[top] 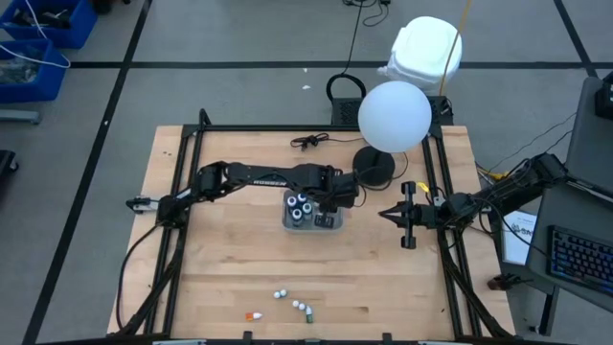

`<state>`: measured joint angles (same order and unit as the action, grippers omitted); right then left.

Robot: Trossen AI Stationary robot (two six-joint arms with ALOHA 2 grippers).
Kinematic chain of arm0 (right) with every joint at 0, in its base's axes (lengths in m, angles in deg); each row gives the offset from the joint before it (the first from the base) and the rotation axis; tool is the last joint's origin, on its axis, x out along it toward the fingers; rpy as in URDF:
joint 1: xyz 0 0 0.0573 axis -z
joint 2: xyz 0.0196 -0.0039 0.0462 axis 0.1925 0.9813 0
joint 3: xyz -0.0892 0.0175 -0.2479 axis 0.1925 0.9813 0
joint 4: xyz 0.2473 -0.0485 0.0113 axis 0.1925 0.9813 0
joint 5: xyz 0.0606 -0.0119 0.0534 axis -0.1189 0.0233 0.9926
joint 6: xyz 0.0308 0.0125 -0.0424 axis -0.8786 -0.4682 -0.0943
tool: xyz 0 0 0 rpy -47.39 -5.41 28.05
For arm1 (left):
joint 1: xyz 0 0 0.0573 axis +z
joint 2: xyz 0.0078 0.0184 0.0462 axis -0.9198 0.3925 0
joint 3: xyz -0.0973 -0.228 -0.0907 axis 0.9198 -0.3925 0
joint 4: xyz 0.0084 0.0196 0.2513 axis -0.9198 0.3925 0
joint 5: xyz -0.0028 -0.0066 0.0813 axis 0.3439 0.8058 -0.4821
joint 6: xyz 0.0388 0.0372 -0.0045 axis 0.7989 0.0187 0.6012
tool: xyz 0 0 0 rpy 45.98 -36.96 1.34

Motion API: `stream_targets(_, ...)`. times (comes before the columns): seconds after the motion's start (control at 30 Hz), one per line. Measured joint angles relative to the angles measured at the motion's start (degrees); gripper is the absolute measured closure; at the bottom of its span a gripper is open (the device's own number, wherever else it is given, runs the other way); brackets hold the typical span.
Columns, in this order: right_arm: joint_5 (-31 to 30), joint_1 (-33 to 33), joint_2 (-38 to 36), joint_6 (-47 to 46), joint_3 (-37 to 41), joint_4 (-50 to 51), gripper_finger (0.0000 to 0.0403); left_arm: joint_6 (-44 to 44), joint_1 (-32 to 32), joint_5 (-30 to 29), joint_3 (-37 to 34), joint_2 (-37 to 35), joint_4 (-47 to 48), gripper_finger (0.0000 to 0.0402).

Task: Pick & Place food coloring
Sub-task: Put the left small violet food coloring bottle into the gray bin

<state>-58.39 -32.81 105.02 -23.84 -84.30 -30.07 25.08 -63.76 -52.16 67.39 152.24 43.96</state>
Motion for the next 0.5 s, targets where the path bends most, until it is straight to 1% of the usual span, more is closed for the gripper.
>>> stream_targets(0.23,0.0,0.0,0.0,0.0,0.0,0.0,0.0403,0.2,0.1,-0.6,-3.8,0.0,-4.4,0.0343)
stream_targets(0.5,0.0,0.0,0.0,0.0,0.0,0.0,0.0403,-0.2,0.9,-0.6,-4.2,0.0,-4.9,0.0343)
